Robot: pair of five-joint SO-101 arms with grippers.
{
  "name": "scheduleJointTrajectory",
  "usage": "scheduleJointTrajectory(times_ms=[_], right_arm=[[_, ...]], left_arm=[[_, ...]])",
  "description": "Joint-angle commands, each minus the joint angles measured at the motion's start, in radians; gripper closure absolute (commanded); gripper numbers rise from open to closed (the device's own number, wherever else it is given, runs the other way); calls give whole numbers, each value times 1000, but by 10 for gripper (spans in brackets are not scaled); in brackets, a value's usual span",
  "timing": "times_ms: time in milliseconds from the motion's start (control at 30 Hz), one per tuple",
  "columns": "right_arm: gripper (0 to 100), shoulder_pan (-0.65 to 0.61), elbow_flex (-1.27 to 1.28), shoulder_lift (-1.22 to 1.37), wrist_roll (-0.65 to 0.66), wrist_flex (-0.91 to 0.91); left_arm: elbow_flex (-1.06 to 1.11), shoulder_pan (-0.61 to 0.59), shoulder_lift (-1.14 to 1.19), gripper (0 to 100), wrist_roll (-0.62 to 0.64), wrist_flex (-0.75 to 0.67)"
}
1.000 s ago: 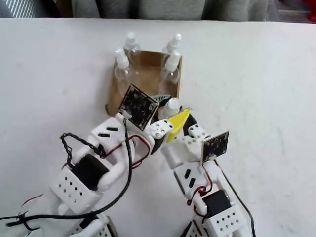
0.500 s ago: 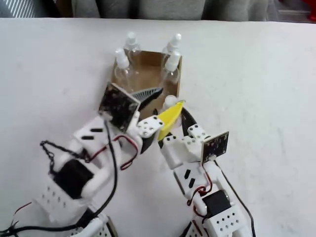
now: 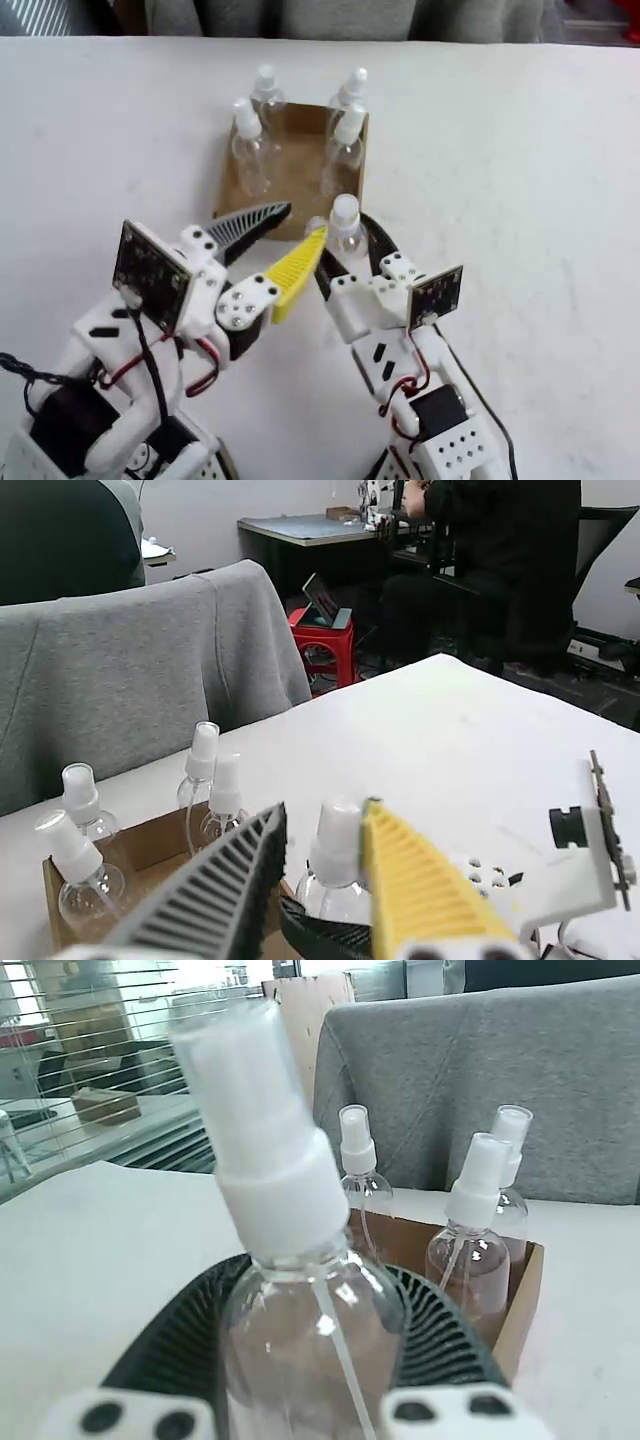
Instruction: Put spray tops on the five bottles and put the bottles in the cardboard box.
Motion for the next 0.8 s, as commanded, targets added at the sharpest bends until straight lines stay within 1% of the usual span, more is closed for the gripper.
scheduleJointTrajectory(times_ms=[0,33,167,267,367,433,533,633,767], right_arm=[[982,1,8,-1,-2,2],[982,1,8,-1,-2,2],[982,2,8,-1,-2,2],[982,1,8,-1,-2,2],[982,1,8,-1,-2,2],[982,1,8,-1,-2,2],[982,1,8,-1,-2,2],[982,-1,8,-1,-2,2],[982,4,8,-1,-2,2]], left_arm=[[-34,22,-13,965,-2,28],[-15,24,-13,951,-2,23],[83,84,-13,979,-2,-8],[172,120,-13,977,0,-115],[249,134,-12,977,0,-235],[278,136,-12,977,0,-287],[285,130,5,977,0,-333],[261,130,97,977,0,-371],[187,130,229,977,0,-368]])
